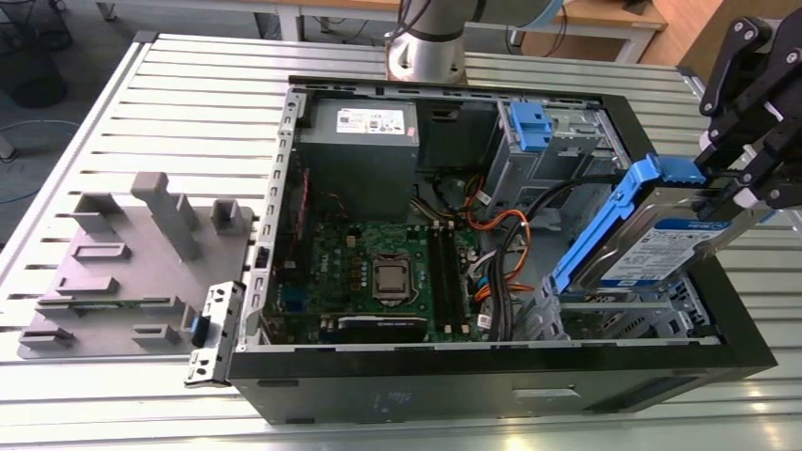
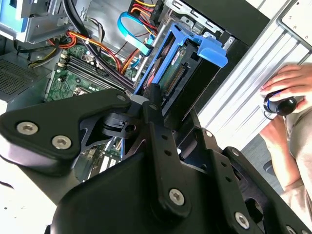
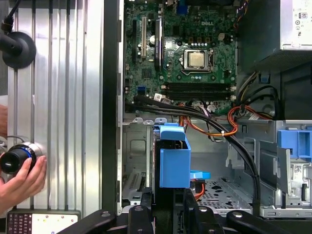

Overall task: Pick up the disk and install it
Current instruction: 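Insert the disk into the insertion slot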

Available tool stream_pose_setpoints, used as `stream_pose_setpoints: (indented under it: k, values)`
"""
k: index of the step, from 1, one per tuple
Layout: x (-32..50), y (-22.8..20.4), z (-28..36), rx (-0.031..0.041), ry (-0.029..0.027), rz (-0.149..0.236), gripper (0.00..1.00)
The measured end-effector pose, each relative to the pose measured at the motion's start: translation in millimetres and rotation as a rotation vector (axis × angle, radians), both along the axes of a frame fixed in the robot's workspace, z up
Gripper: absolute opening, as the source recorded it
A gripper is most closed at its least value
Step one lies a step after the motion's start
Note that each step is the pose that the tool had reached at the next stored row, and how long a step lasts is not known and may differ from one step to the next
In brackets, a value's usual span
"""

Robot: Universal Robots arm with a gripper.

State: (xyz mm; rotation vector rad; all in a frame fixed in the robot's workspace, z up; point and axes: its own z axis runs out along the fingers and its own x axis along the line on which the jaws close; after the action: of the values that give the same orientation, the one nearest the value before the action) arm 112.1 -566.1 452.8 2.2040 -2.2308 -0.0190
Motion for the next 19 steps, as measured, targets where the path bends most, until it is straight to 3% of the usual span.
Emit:
stream_pose_setpoints:
  k: [19]
  values:
    - [1.2,-0.3,-4.0,0.0,0.0,0.0,0.35]
